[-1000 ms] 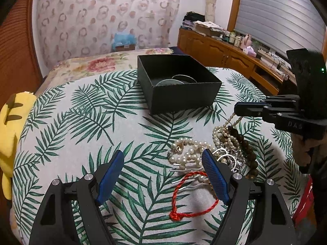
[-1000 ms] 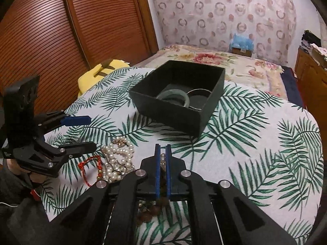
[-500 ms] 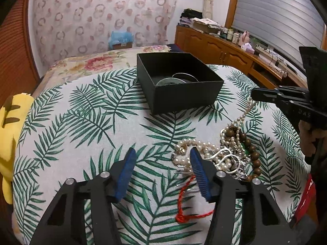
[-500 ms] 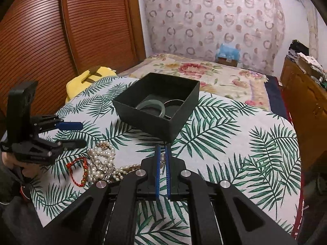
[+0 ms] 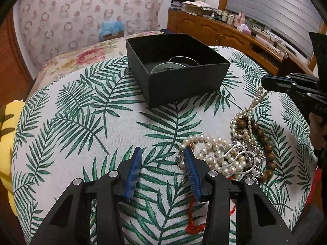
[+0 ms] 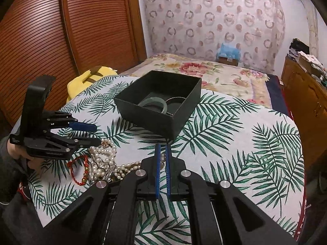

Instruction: Organize jewelry

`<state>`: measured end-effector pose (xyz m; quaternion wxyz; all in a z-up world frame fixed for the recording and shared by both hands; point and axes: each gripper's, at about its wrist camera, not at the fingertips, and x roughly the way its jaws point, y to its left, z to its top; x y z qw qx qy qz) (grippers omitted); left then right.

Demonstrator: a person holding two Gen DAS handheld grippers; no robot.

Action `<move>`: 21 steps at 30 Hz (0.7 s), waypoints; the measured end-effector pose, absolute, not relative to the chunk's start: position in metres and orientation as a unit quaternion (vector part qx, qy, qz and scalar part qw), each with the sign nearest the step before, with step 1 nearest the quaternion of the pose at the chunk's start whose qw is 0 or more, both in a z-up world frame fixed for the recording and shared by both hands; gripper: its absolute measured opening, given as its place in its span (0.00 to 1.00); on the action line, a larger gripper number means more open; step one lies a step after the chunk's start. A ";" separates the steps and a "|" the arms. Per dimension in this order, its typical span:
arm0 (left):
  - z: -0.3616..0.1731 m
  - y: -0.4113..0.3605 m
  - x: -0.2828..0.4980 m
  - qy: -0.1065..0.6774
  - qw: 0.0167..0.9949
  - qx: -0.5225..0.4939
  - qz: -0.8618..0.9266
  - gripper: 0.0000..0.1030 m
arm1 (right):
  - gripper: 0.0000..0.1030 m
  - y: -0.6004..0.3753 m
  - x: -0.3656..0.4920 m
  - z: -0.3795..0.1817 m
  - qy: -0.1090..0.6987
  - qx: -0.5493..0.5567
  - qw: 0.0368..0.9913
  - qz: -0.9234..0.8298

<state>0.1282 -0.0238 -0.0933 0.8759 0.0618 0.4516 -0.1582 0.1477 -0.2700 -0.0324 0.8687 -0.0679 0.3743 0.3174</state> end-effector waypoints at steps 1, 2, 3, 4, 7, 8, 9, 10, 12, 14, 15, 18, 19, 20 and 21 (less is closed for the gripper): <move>-0.094 -0.025 0.130 0.451 0.876 0.064 -0.158 0.40 | 0.05 -0.270 0.148 -0.032 0.374 -0.067 0.869 0.317; -0.094 -0.026 0.131 0.451 0.876 0.066 -0.159 0.40 | 0.05 -0.271 0.147 -0.032 0.374 -0.067 0.869 0.317; -0.094 -0.027 0.132 0.449 0.877 0.071 -0.158 0.39 | 0.05 -0.271 0.147 -0.033 0.374 -0.066 0.869 0.317; -0.094 -0.030 0.133 0.446 0.877 0.079 -0.157 0.35 | 0.05 -0.271 0.147 -0.033 0.374 -0.066 0.869 0.317; -0.094 -0.034 0.137 0.442 0.878 0.089 -0.158 0.25 | 0.05 -0.271 0.147 -0.032 0.374 -0.067 0.869 0.318; -0.093 -0.033 0.138 0.442 0.879 0.087 -0.158 0.22 | 0.05 -0.271 0.146 -0.032 0.374 -0.067 0.869 0.318; -0.093 -0.034 0.139 0.442 0.879 0.086 -0.158 0.18 | 0.05 -0.271 0.145 -0.032 0.374 -0.068 0.868 0.319; -0.093 -0.034 0.139 0.442 0.878 0.085 -0.160 0.08 | 0.05 -0.271 0.145 -0.032 0.373 -0.068 0.868 0.320; -0.092 -0.036 0.139 0.441 0.879 0.087 -0.160 0.07 | 0.05 -0.269 0.144 -0.031 0.373 -0.069 0.868 0.321; -0.091 -0.036 0.137 0.439 0.879 0.085 -0.162 0.07 | 0.05 -0.268 0.143 -0.027 0.371 -0.070 0.869 0.322; -0.089 -0.036 0.137 0.439 0.880 0.081 -0.164 0.07 | 0.05 -0.267 0.143 -0.025 0.370 -0.071 0.869 0.322; -0.073 -0.035 0.131 0.421 0.889 0.072 -0.165 0.07 | 0.05 -0.263 0.139 -0.015 0.361 -0.074 0.871 0.325; -0.063 -0.035 0.127 0.411 0.894 0.066 -0.168 0.07 | 0.05 -0.262 0.138 -0.010 0.357 -0.076 0.872 0.327; -0.056 -0.036 0.125 0.403 0.897 0.063 -0.171 0.07 | 0.05 -0.260 0.137 -0.006 0.353 -0.078 0.873 0.329; -0.048 -0.036 0.122 0.395 0.900 0.061 -0.175 0.07 | 0.05 -0.259 0.135 -0.001 0.349 -0.079 0.874 0.330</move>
